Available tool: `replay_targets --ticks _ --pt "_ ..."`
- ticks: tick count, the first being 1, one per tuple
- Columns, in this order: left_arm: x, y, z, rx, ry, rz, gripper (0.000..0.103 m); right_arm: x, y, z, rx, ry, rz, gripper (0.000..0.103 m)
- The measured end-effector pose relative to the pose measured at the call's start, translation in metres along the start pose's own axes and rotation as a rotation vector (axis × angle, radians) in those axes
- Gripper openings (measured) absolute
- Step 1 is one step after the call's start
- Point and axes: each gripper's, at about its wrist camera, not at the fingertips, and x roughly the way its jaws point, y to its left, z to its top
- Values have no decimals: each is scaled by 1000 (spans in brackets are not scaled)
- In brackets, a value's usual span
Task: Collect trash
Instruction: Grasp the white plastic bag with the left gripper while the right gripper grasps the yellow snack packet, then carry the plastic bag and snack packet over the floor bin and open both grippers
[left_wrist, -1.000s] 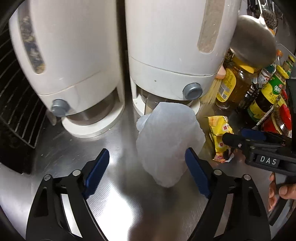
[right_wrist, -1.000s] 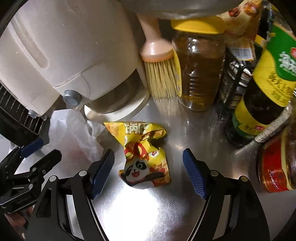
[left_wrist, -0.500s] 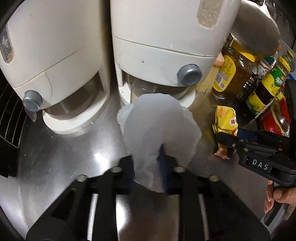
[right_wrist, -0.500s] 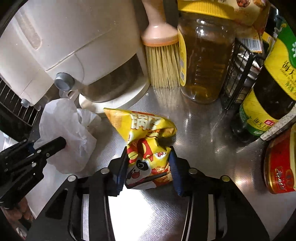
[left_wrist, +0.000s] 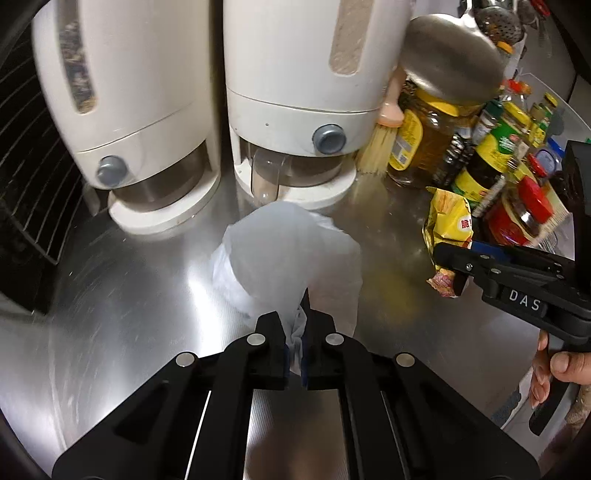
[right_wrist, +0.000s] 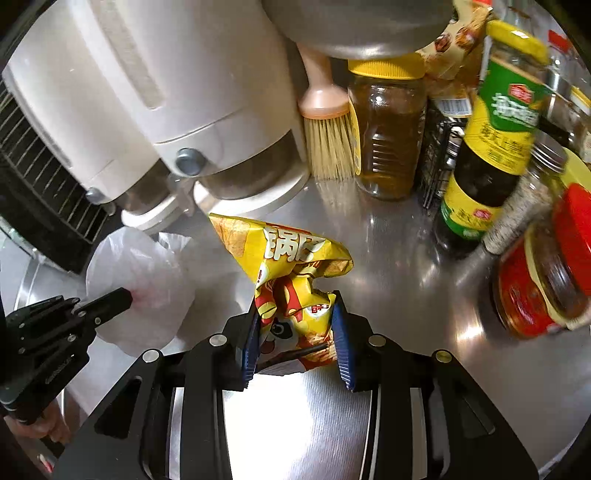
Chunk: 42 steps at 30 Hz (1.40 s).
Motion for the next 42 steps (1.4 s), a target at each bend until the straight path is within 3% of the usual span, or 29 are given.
replay_targets --ticks 13,23,32,42 --pt "-83 -25 -75 -1 -38 -9 2 -82 18 -80 -26 -44 28 36" --pt "-119 -49 -149 -16 -22 -28 2 -116 22 -152 -42 -22 39 36" --pt "-117 -66 -221 -14 42 -71 2 -109 13 -226 -13 62 31 36" --pt "-74 -71 -286 -31 151 -77 2 -75 1 -278 27 165 6 36"
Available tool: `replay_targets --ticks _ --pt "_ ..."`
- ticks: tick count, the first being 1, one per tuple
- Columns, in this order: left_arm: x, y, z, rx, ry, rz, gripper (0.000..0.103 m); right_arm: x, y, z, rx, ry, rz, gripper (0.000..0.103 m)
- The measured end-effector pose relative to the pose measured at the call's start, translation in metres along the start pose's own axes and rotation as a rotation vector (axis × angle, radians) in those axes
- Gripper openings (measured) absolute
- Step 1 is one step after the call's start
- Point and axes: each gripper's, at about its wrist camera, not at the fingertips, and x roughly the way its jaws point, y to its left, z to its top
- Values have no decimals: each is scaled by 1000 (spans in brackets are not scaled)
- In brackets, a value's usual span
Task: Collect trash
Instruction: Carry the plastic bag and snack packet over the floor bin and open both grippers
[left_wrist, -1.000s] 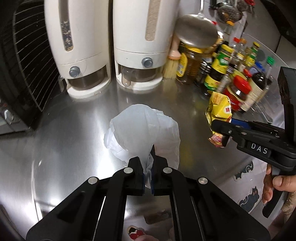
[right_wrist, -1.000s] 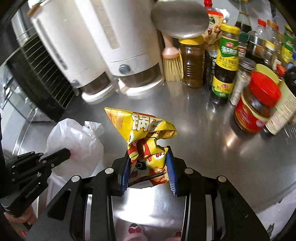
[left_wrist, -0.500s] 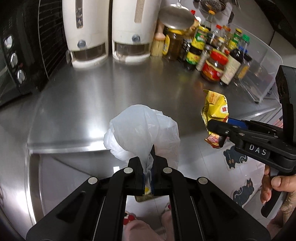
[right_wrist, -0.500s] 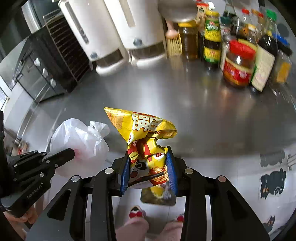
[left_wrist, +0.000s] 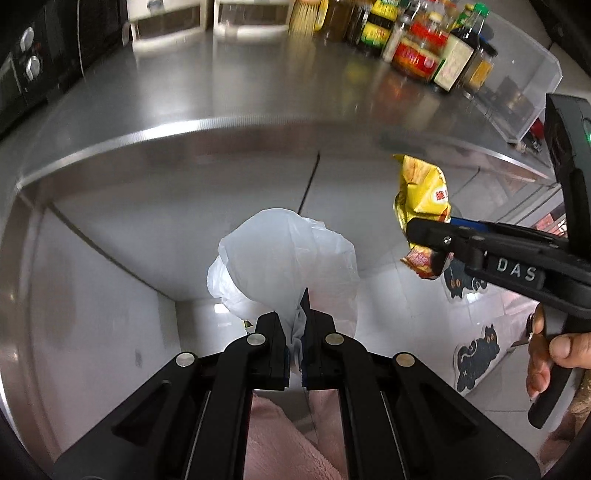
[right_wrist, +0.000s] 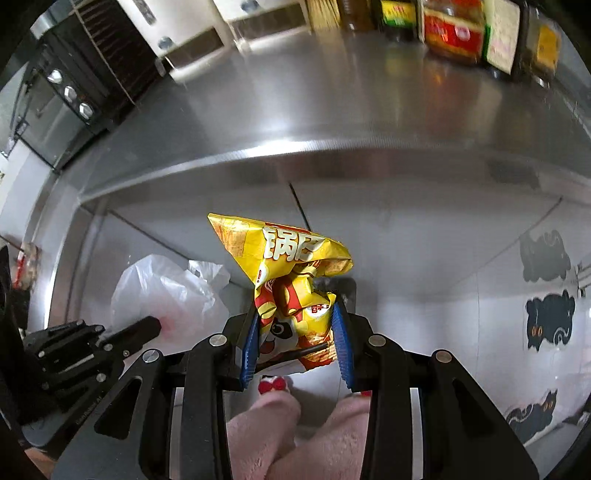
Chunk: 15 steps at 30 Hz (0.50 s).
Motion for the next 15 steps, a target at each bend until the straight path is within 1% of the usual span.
replay_targets --ticks 5,15 --pt "32 2 -11 7 45 1 2 34 -12 -12 35 53 -14 36" --pt "110 16 -20 -40 170 -9 2 107 -28 -19 97 158 -31 36"
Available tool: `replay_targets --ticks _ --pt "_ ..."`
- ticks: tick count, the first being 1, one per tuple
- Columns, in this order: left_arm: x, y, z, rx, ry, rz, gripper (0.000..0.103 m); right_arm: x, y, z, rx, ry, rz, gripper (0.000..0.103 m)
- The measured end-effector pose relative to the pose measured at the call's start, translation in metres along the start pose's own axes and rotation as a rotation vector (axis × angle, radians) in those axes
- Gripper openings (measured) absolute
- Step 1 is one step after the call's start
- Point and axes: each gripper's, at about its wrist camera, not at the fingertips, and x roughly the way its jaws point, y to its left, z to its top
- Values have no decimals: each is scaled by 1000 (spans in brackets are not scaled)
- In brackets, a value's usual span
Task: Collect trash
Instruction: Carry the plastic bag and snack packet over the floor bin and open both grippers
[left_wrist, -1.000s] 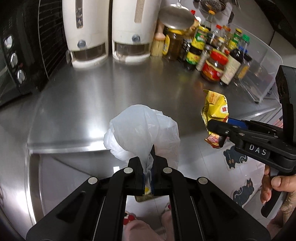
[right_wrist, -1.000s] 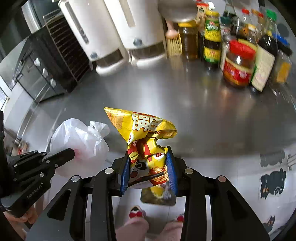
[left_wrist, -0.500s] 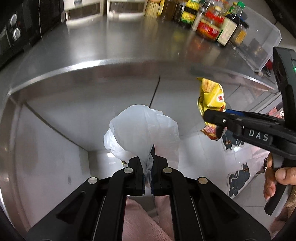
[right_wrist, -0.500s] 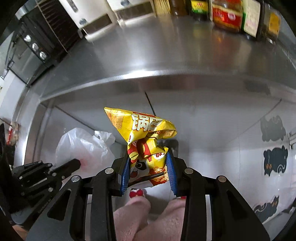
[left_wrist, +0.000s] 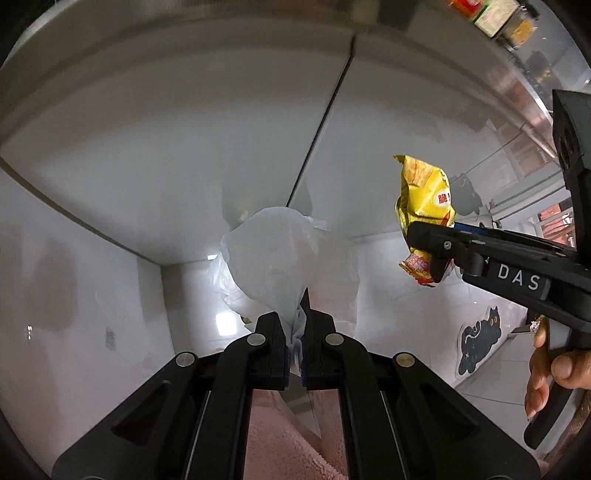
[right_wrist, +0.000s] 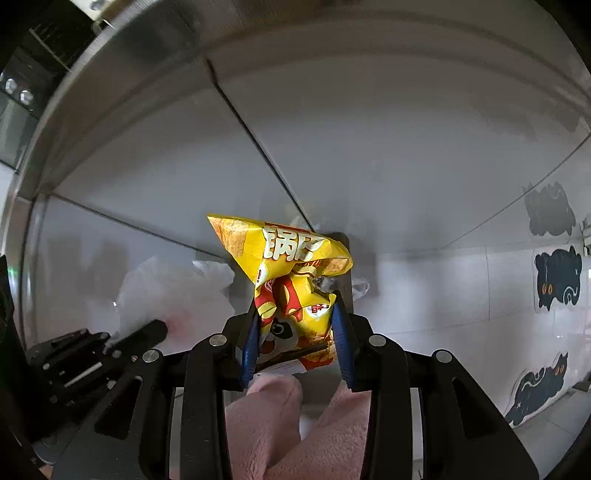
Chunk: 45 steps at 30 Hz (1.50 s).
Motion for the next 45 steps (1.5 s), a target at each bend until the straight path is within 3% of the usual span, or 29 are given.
replay_targets --ticks 10,18,26,32,36,38,40,42,45 --pt "59 15 12 -62 121 -29 2 51 1 14 -9 57 -41 38" --pt "82 18 29 -60 151 -19 2 69 2 26 17 88 -40 40" --pt "88 19 36 -74 164 -28 7 66 0 35 28 103 -26 51" --pt "84 19 39 -77 156 -18 23 65 -4 38 36 95 -28 60" --pt "77 21 38 -71 146 -3 43 58 -6 37 40 83 -38 65" --pt "70 20 38 -72 137 7 51 54 -7 39 42 77 -43 77" --pt "60 19 39 -76 118 21 66 44 -7 38 40 55 -58 79" --pt "47 18 40 -78 96 30 74 33 -5 38 38 47 -60 97" --pt "27 18 42 -71 63 40 83 14 0 35 28 18 -66 100"
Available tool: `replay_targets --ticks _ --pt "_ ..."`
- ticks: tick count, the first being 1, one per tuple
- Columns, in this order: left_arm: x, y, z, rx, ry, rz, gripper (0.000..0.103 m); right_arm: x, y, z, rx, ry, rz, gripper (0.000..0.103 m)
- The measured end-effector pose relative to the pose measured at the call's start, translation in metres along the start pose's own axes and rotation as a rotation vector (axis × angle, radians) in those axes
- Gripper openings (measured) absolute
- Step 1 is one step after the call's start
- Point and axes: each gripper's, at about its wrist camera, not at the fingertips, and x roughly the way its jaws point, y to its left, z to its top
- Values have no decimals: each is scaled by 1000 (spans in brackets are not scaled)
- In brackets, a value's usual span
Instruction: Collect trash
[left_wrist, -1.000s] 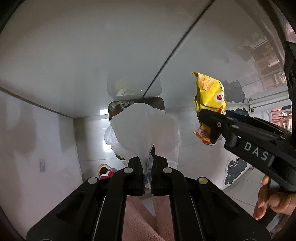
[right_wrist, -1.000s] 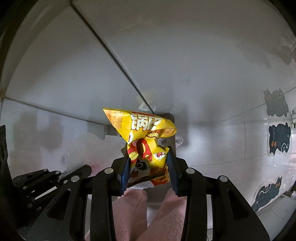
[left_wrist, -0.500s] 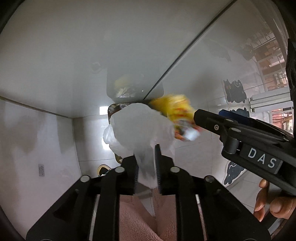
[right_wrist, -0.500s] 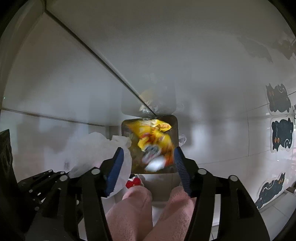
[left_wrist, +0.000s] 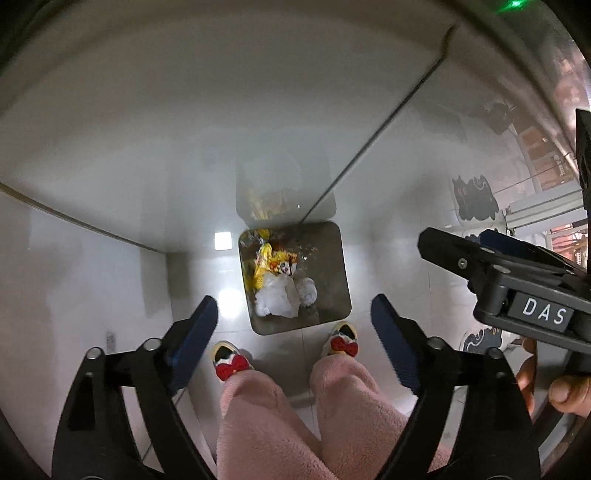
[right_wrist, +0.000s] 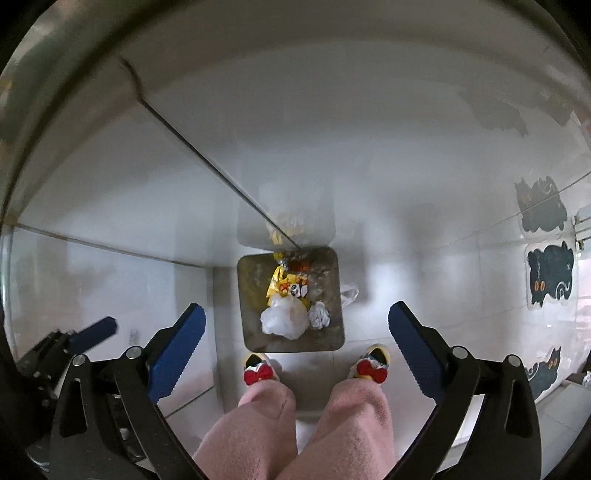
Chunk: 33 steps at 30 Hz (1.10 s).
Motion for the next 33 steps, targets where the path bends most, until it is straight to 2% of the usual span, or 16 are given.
replay_targets --ticks 11,16,23,29,33 --pt "-100 3 4 2 -146 11 95 -87 1 13 -28 -134 30 100" --pt "-141 -2 12 20 -202 54 95 -138 4 20 -62 -225 18 100" --pt "-211 -4 26 3 -337 75 95 -211 11 31 -107 -378 -44 100" --pt "-268 -11 33 20 -464 113 95 -257 15 38 -97 -484 -47 100" --pt "-294 -13 36 22 -520 127 95 -286 21 39 -119 -547 -54 100"
